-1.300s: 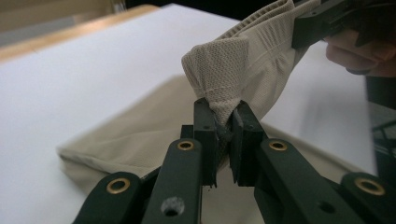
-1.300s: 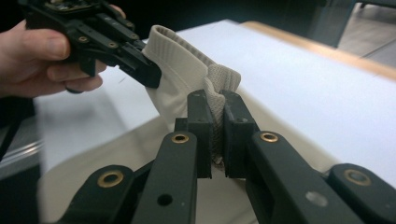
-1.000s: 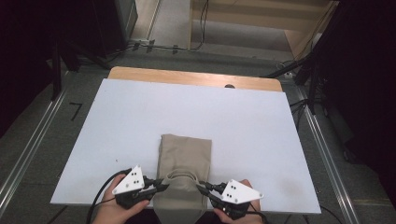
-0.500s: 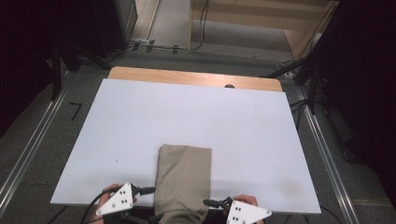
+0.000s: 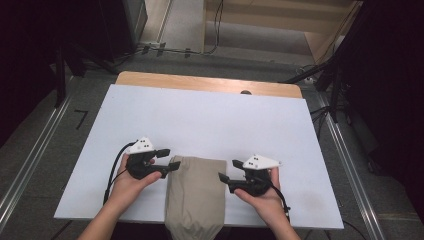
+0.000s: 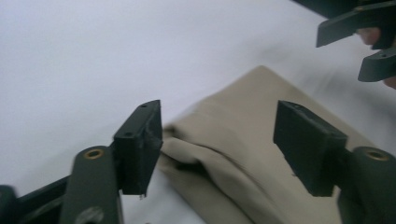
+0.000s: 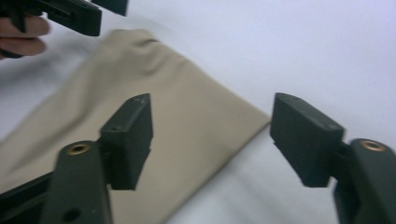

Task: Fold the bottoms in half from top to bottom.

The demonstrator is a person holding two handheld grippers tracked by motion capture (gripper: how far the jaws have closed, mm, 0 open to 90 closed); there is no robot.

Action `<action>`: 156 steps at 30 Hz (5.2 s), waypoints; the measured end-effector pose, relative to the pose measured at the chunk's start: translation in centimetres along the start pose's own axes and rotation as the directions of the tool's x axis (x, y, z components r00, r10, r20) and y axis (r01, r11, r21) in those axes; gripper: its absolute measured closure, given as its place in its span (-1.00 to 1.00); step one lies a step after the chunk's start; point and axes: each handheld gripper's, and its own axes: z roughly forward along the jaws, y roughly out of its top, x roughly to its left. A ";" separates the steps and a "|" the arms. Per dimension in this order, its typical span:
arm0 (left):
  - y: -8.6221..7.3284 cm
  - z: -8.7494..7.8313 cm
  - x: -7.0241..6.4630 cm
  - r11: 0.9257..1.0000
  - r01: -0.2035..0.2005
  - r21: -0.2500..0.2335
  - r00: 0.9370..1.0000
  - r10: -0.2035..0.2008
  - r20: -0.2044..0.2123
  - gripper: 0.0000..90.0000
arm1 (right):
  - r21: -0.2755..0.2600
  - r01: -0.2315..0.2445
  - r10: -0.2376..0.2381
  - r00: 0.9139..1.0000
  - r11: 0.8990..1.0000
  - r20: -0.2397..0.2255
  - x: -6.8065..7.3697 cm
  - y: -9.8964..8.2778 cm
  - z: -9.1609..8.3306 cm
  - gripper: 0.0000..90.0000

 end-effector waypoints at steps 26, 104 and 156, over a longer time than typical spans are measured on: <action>-1.3 1.9 0.8 0.983 -0.031 0.178 1.000 0.031 0.002 0.58 | 0.128 -0.042 0.046 0.999 0.991 -0.025 -2.2 -0.7 5.2 0.87; 3.2 5.5 -0.8 0.999 0.014 0.029 1.000 -0.013 -0.018 -0.18 | 0.027 -0.091 0.090 0.995 0.996 0.030 -5.8 3.7 3.0 0.02; 0.5 5.1 -2.2 0.998 -0.012 0.057 0.999 0.014 -0.033 0.92 | 0.061 -0.054 0.049 0.995 0.997 0.084 -3.0 -0.5 4.2 0.87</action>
